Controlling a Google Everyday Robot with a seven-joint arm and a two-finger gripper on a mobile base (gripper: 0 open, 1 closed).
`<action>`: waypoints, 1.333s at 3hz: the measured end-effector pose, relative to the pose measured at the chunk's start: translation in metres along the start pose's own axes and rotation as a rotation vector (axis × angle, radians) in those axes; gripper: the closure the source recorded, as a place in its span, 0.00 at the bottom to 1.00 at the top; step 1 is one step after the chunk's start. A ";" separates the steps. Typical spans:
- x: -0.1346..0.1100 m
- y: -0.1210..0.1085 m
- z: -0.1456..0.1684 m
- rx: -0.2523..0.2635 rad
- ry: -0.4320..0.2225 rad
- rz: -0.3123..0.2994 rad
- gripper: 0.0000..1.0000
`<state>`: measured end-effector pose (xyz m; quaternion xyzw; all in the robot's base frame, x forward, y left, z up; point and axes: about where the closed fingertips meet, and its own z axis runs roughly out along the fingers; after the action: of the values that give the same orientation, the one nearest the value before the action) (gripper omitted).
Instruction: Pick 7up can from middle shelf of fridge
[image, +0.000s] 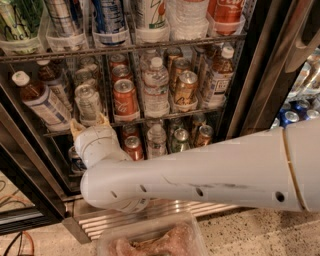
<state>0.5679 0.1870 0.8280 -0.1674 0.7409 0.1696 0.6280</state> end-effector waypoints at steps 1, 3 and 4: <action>-0.001 0.003 0.007 -0.013 0.000 -0.004 0.51; -0.006 0.012 0.017 -0.046 -0.007 -0.006 0.52; 0.004 0.015 0.015 -0.056 0.020 -0.002 0.52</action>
Offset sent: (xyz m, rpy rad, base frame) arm 0.0188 0.0227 0.0033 0.0099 -0.0060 0.0524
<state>0.5730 0.2070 0.8226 -0.1872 0.7419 0.1881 0.6158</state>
